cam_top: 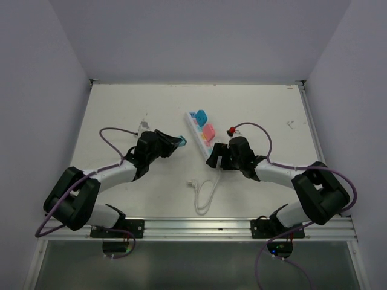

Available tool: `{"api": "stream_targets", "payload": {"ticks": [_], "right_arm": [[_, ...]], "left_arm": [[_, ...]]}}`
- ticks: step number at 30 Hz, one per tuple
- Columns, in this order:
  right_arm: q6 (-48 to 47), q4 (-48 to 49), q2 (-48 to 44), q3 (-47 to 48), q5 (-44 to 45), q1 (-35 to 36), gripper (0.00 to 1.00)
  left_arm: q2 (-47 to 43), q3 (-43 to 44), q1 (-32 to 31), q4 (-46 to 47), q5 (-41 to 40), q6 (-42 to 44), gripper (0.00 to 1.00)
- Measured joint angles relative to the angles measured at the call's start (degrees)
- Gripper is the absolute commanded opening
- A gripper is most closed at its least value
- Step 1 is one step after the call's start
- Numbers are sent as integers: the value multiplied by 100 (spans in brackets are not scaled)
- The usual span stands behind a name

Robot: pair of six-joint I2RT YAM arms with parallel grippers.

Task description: Pull the plug off the socket

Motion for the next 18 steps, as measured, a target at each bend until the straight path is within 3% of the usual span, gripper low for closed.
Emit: {"api": "stream_targets", "payload": {"ticks": [11, 14, 18], "right_arm": [[-2, 4, 0, 0, -2, -11, 0], [-4, 7, -2, 0, -4, -11, 0], [-7, 7, -2, 0, -4, -11, 0]], "left_arm": [[-2299, -1049, 1637, -988, -404, 964, 0], [-2474, -1274, 2295, -1034, -354, 1198, 0], [-2061, -1364, 3029, -984, -109, 1513, 2]]}}
